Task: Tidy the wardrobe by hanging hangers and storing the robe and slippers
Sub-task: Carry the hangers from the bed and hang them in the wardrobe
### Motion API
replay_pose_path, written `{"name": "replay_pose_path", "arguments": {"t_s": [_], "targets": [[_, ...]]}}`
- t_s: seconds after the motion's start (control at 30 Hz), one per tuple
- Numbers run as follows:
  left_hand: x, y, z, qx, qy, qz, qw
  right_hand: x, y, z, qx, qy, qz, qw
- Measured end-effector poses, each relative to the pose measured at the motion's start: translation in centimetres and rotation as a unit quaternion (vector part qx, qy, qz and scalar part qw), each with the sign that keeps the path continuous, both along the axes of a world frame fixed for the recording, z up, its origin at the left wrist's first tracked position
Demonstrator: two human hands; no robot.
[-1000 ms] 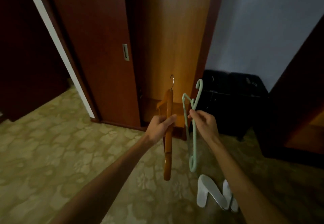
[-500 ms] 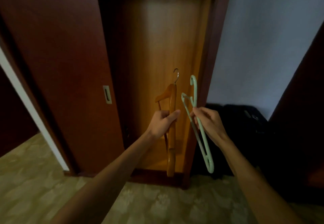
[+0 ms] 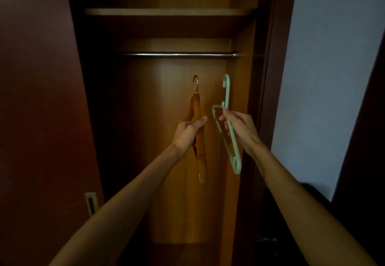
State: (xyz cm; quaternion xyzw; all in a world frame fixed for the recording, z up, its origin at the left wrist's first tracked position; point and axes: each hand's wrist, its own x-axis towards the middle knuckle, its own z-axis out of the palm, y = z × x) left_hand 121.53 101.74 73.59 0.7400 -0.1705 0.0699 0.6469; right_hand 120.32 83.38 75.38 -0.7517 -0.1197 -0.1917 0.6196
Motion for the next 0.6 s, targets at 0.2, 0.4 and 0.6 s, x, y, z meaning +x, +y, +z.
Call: {"name": "replay_pose_path", "arguments": {"t_s": [0.2, 0.4, 0.6], "targets": [[11.8, -0.7, 6.4, 0.001, -0.026, -0.022, 0.999, 11.0, -0.2, 5.4, 0.022, -0.029, -0.056, 0.998], [22.7, -2.4, 13.6, 0.019, -0.067, -0.054, 0.996, 20.9, 0.2, 11.6, 0.007, -0.043, -0.123, 0.991], [29.9, -5.0, 16.4, 0.038, -0.06, -0.116, 0.991, 27.6, -0.4, 14.6, -0.008, -0.045, -0.164, 0.985]]}}
